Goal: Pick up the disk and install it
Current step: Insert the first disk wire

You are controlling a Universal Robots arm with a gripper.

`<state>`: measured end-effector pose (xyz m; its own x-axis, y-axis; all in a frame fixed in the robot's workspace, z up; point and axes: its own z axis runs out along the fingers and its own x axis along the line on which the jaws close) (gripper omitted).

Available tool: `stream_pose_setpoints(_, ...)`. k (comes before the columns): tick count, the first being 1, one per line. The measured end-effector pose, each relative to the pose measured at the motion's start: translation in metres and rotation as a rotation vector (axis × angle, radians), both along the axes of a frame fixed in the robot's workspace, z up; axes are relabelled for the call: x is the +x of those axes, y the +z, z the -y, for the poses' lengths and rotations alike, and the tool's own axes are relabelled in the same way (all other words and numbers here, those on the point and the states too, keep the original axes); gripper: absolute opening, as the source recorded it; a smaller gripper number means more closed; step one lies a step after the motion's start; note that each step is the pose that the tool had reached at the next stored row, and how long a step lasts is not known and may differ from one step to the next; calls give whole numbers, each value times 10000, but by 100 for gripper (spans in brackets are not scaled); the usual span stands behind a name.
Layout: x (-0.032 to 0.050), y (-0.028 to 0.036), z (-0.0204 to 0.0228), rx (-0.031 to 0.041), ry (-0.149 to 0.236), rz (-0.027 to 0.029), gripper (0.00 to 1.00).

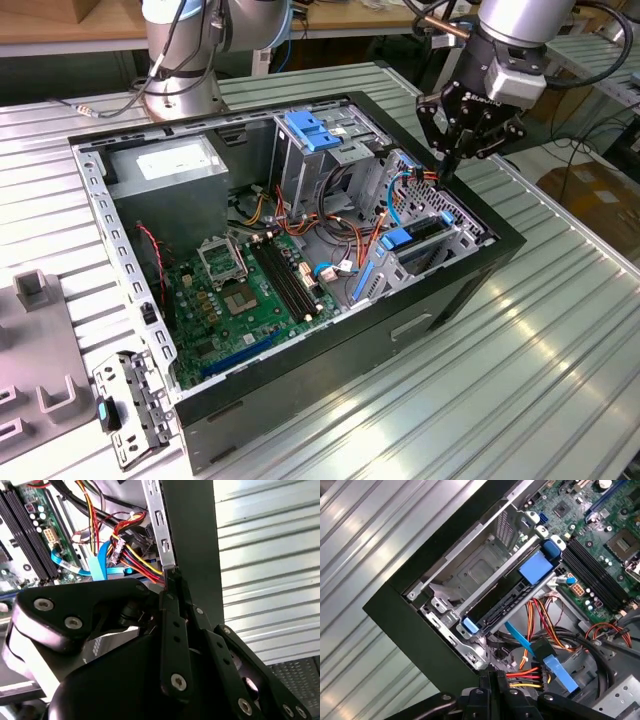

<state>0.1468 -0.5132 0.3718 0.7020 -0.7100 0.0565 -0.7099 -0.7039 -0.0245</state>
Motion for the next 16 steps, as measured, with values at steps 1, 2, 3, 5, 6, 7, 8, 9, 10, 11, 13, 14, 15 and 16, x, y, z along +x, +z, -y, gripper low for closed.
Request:
stream_pose_setpoints(1,0,0,0,0,-172,0,16)
stream_pose_setpoints(2,0,0,0,0,-601,0,16)
stream_pose_setpoints(3,0,-1,0,-1,-1020,0,16)
stream_pose_setpoints(5,0,-1,0,0,-1416,0,16)
stream_pose_setpoints(6,0,-2,0,0,-1820,0,16)
stream_pose_setpoints(7,0,-3,0,1,-2038,0,16)
stream_pose_setpoints(8,0,-4,0,0,-2200,0,16)
stream_pose_setpoints(9,0,-5,0,1,-2441,0,16)
stream_pose_setpoints(10,0,-5,0,0,-2580,0,16)
stream_pose_setpoints(11,0,-6,0,0,-2813,0,16)
stream_pose_setpoints(13,0,-7,0,0,-3193,0,16)
stream_pose_setpoints(14,0,-8,0,0,-3435,0,16)
stream_pose_setpoints(15,0,-8,0,0,-3612,0,16)
stream_pose_setpoints(16,0,-9,0,0,-3771,0,16)
